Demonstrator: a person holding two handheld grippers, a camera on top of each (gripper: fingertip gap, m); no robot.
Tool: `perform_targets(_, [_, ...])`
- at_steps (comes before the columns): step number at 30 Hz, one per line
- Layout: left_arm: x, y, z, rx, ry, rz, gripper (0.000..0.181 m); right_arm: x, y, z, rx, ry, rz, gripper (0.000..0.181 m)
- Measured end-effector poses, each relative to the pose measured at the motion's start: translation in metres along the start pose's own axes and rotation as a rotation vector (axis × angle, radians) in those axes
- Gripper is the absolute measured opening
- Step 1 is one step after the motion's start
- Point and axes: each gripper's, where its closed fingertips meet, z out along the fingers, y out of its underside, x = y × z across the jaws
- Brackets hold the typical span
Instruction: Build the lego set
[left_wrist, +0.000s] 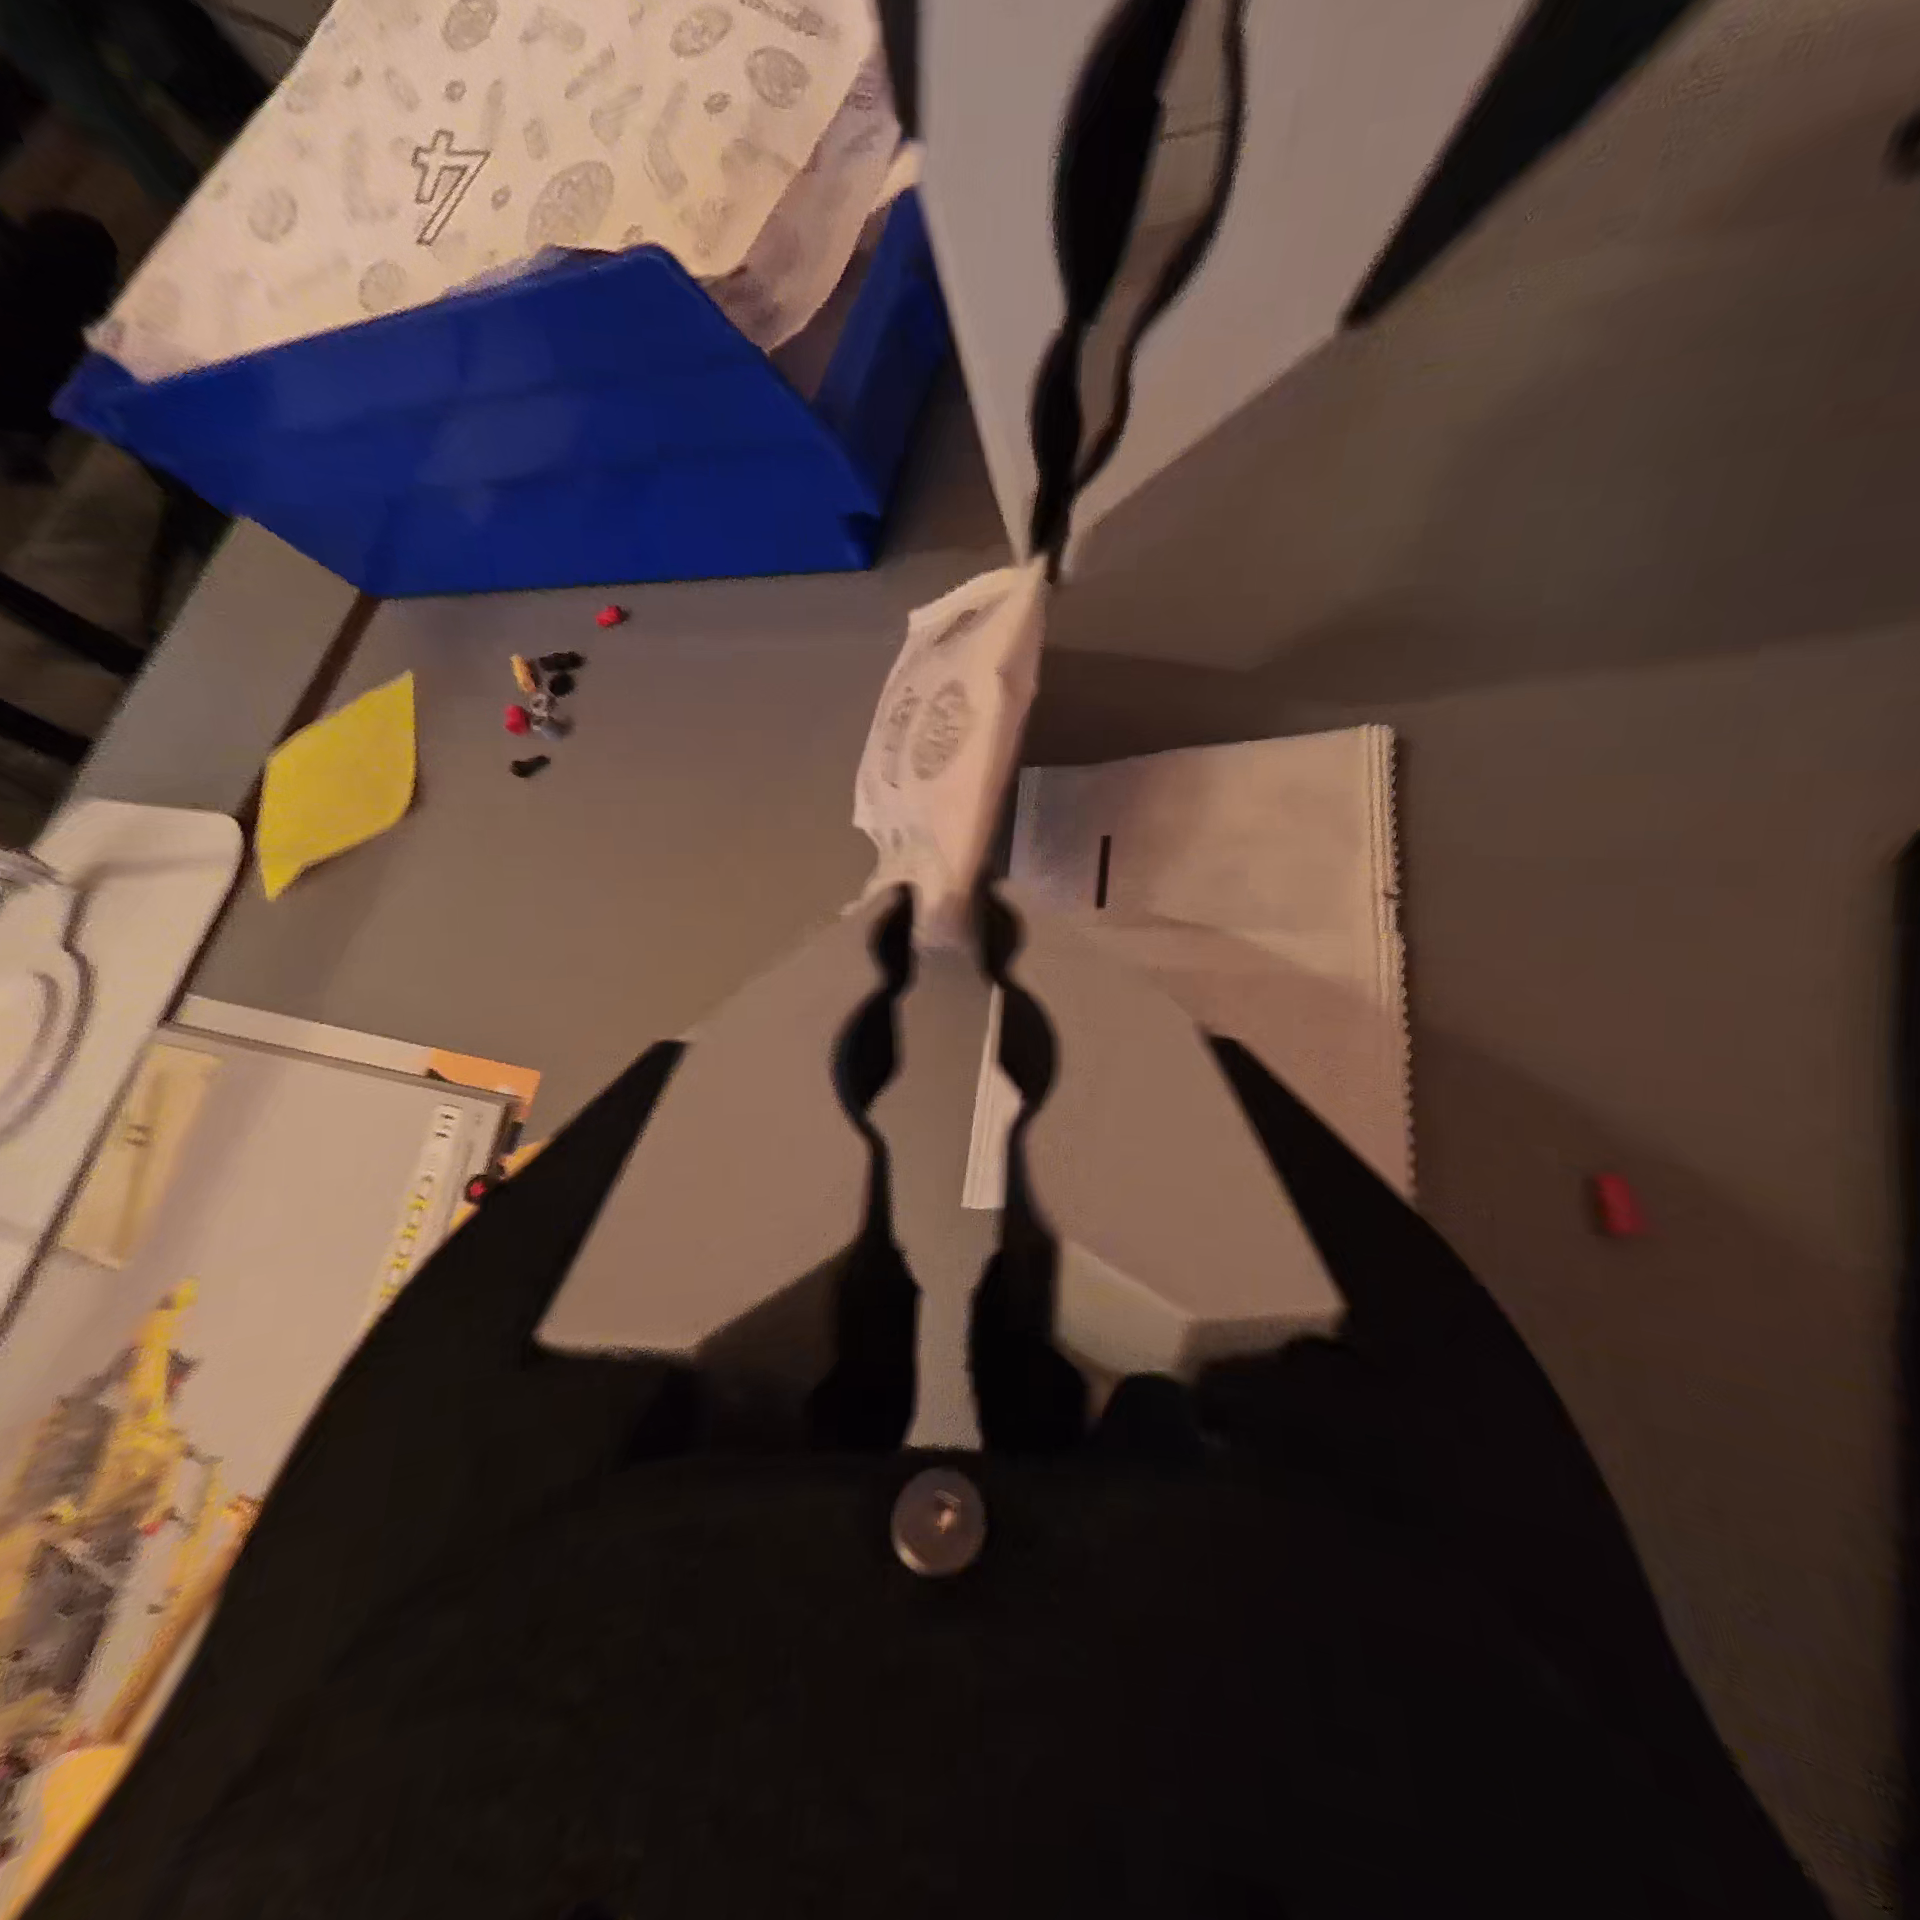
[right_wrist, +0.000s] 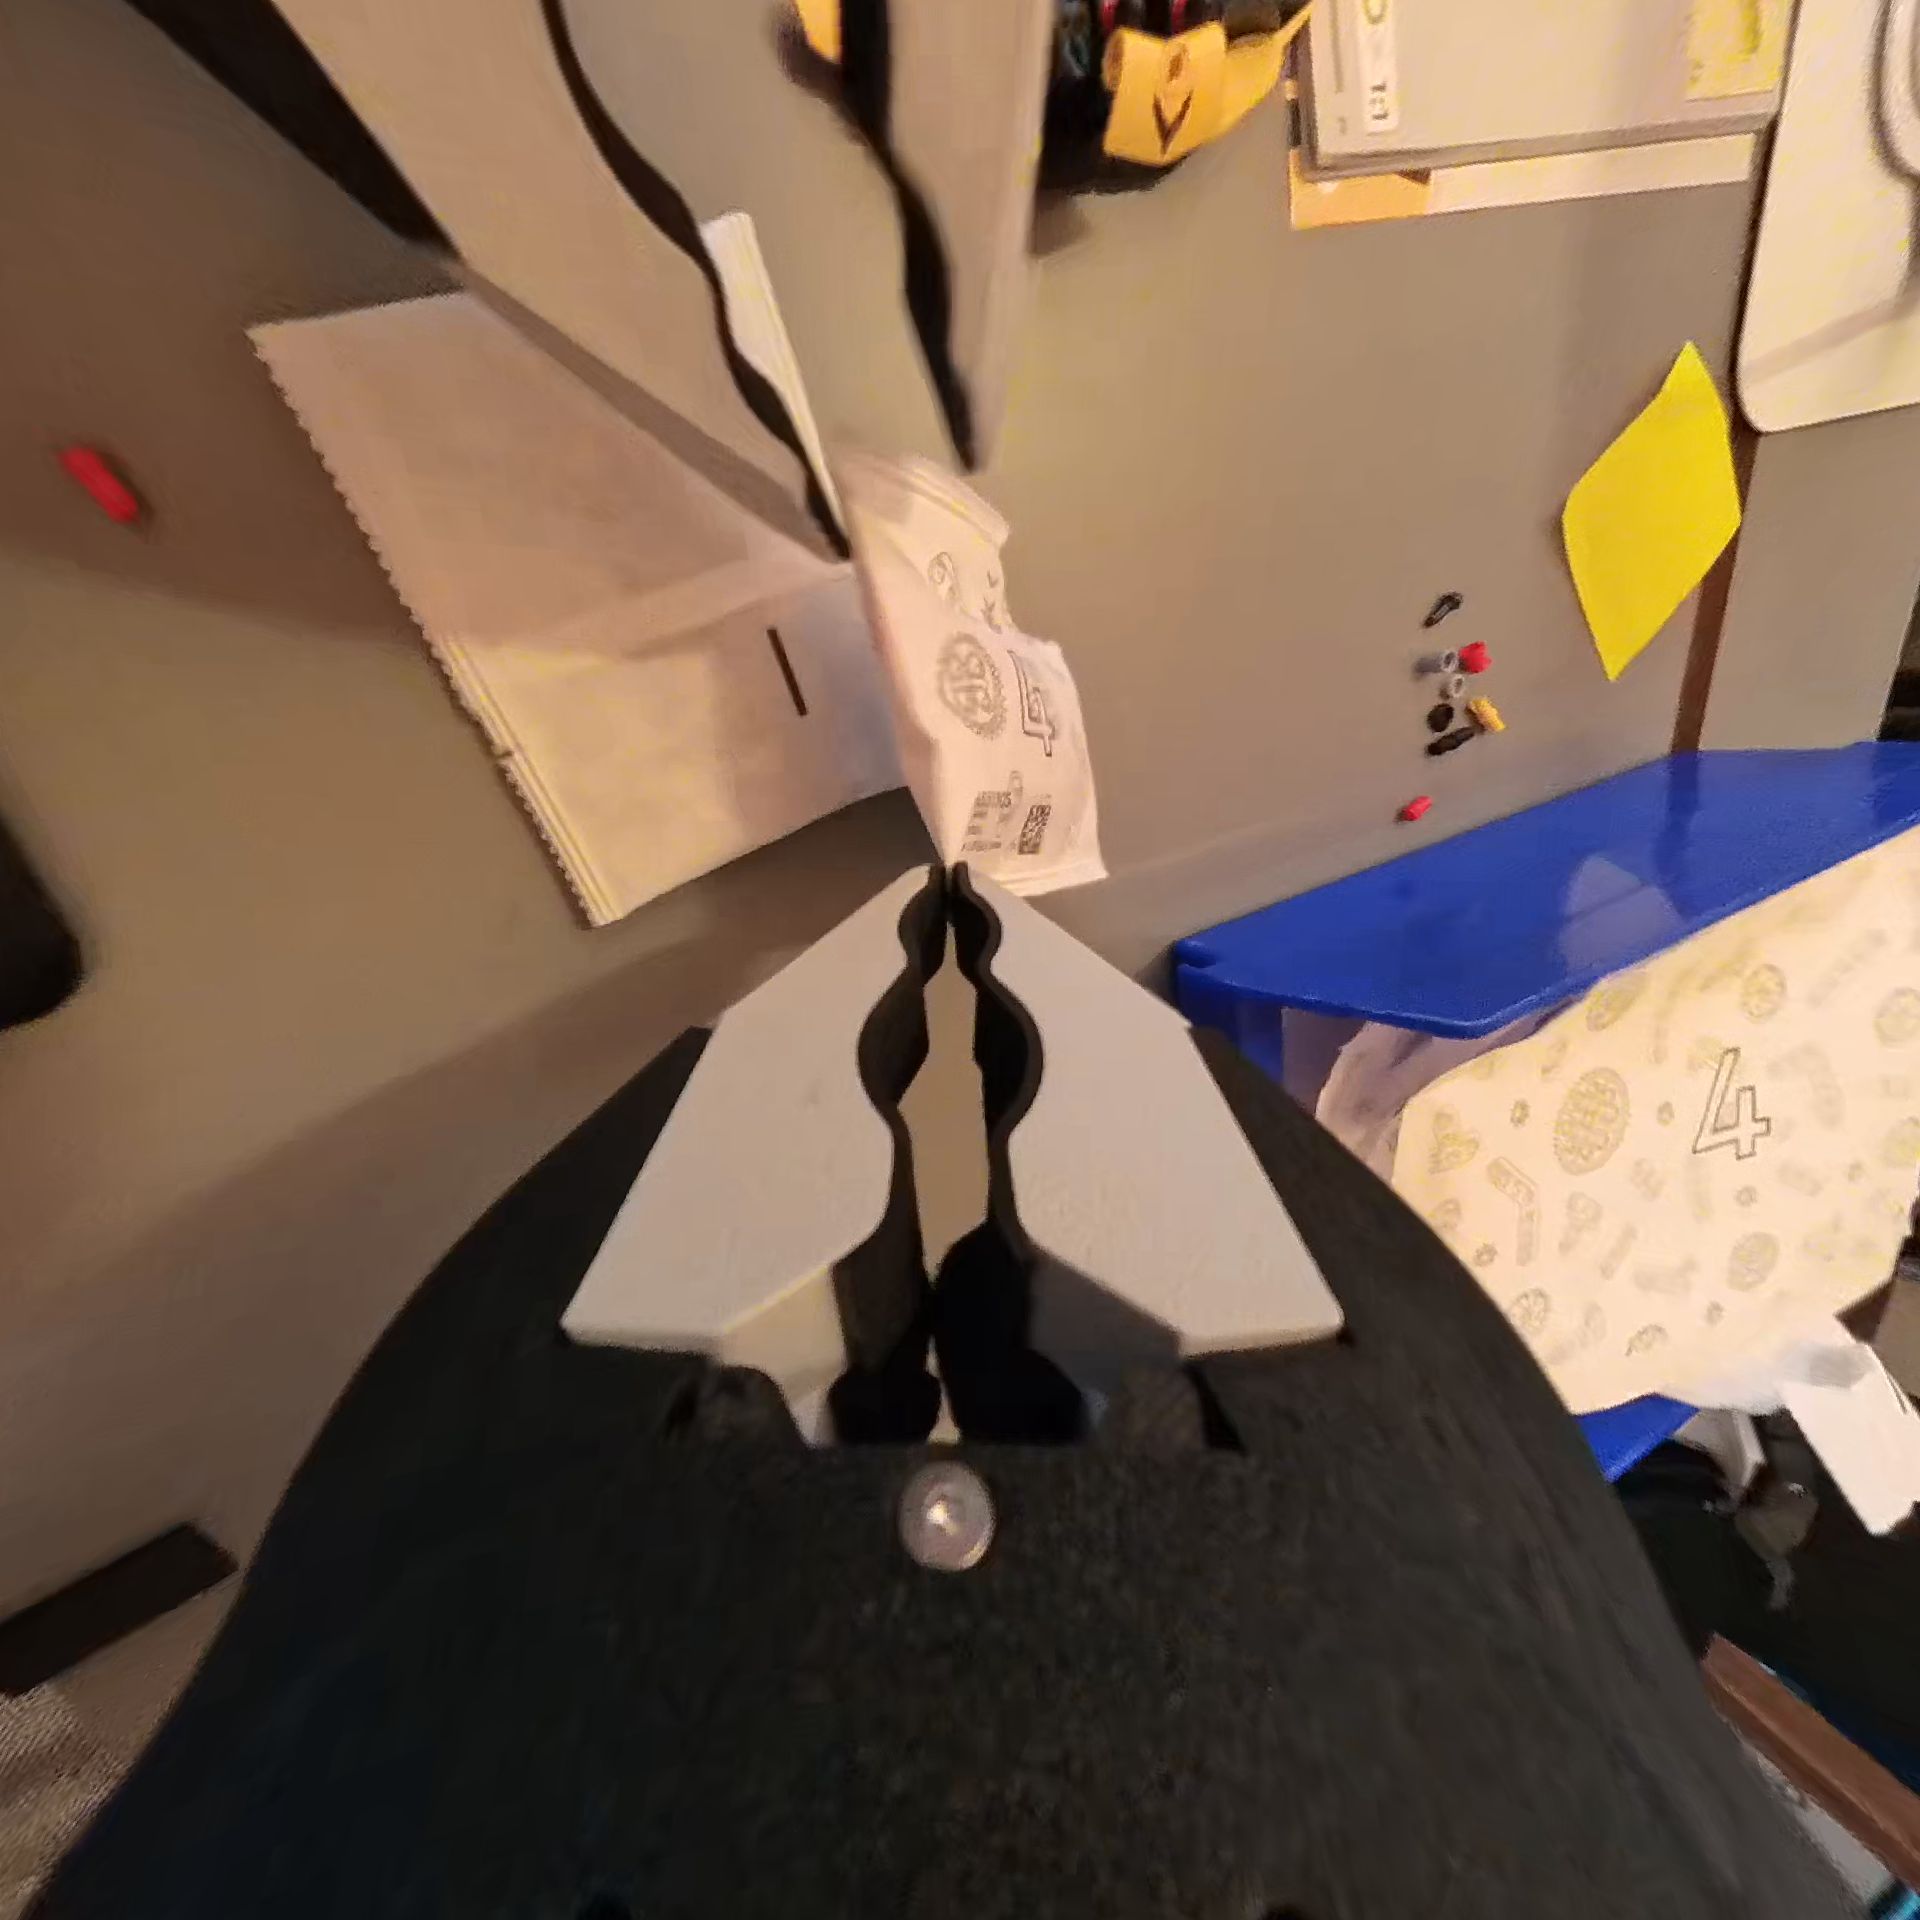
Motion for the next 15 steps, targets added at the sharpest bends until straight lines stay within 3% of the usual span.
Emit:
perform_targets(1, [-0.001, 0.001, 0.001, -0.005, -0.012, 0.035, 0.003, 0.003, -0.002, -0.002, 0.012, 0.001, 0.004, 0.0])
perform_targets(5, [-0.007, 0.0, 0.001, -0.001, -0.044, 0.041, 0.003, 0.012, -0.007, -0.003, 0.089, 0.001, 0.049, 0.0])
perform_targets(9, [-0.009, -0.005, -0.007, 0.058, 0.024, -0.026, 0.002, 0.017, -0.009, -0.006, 0.302, -0.023, 0.189, 0.001])
perform_targets(12, [-0.007, -0.008, -0.014, 0.109, 0.137, -0.143, 0.0, 0.018, -0.009, -0.016, 0.521, -0.087, 0.327, 0.019])
perform_targets(15, [-0.008, -0.01, -0.02, 0.149, 0.223, -0.216, 0.0, 0.016, -0.003, -0.012, 0.639, -0.156, 0.404, 0.033])
